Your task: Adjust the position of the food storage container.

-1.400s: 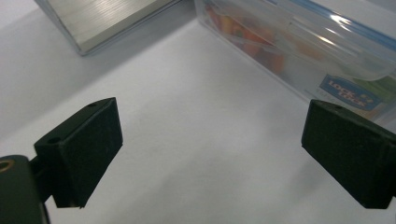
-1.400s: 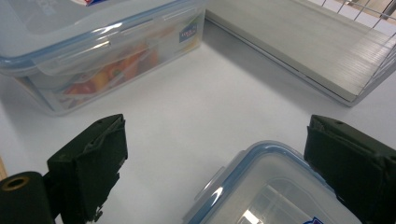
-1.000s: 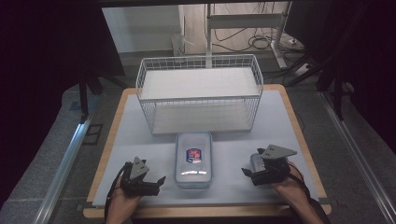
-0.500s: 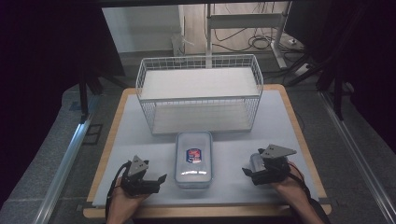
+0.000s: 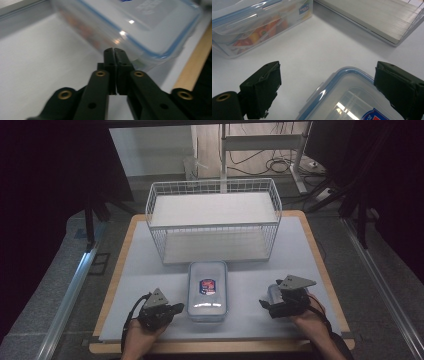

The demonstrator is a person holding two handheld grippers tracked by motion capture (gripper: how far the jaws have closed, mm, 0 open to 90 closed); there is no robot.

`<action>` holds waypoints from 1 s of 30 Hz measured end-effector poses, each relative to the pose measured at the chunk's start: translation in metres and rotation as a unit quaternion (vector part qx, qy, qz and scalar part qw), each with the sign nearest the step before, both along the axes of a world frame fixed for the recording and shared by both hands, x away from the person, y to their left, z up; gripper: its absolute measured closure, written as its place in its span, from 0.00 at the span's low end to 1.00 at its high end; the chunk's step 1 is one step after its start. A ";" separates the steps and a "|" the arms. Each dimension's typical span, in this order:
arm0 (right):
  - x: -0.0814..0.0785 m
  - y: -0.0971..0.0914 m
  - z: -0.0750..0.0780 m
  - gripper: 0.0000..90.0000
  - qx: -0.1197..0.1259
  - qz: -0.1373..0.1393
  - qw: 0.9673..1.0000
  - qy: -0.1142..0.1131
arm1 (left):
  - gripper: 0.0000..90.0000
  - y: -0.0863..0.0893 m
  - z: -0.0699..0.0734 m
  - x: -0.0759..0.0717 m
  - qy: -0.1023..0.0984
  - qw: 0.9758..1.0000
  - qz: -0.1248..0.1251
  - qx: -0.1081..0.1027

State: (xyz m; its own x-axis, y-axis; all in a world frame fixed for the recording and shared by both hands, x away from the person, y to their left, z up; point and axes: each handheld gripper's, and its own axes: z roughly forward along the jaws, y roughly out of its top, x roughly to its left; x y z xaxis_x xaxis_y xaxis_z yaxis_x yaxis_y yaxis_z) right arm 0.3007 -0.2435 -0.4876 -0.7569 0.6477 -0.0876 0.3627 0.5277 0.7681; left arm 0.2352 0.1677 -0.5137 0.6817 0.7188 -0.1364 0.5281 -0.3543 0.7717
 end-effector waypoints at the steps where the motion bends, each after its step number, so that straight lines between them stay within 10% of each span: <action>1: 0.000 0.001 0.000 0.09 0.000 0.002 1.000 -0.001 | 1.00 -0.002 0.001 0.000 -0.003 1.000 0.003 0.008; 13: -0.004 0.004 0.002 0.09 0.004 0.006 1.000 -0.007 | 1.00 -0.003 0.001 -0.001 0.012 0.999 -0.023 -0.019; 25: -0.005 0.004 0.004 0.10 0.012 0.003 1.000 -0.011 | 1.00 -0.044 0.001 0.000 0.027 0.994 -0.091 -0.045; 27: -0.005 0.004 0.005 0.10 0.014 0.004 1.000 -0.011 | 1.00 -0.044 0.002 0.002 0.025 0.995 -0.092 -0.037; 30: -0.006 0.004 0.006 0.10 0.024 0.006 1.000 -0.008 | 1.00 -0.031 0.005 0.014 -0.003 0.999 -0.030 0.018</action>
State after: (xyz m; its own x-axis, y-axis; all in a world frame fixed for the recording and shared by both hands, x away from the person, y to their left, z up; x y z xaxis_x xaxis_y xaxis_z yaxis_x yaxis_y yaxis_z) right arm 0.2947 -0.2392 -0.4817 -0.7629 0.6429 -0.0685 0.3442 0.4935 0.7987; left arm 0.2488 0.1371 -0.5092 0.7247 0.6806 -0.1077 0.5008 -0.4128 0.7608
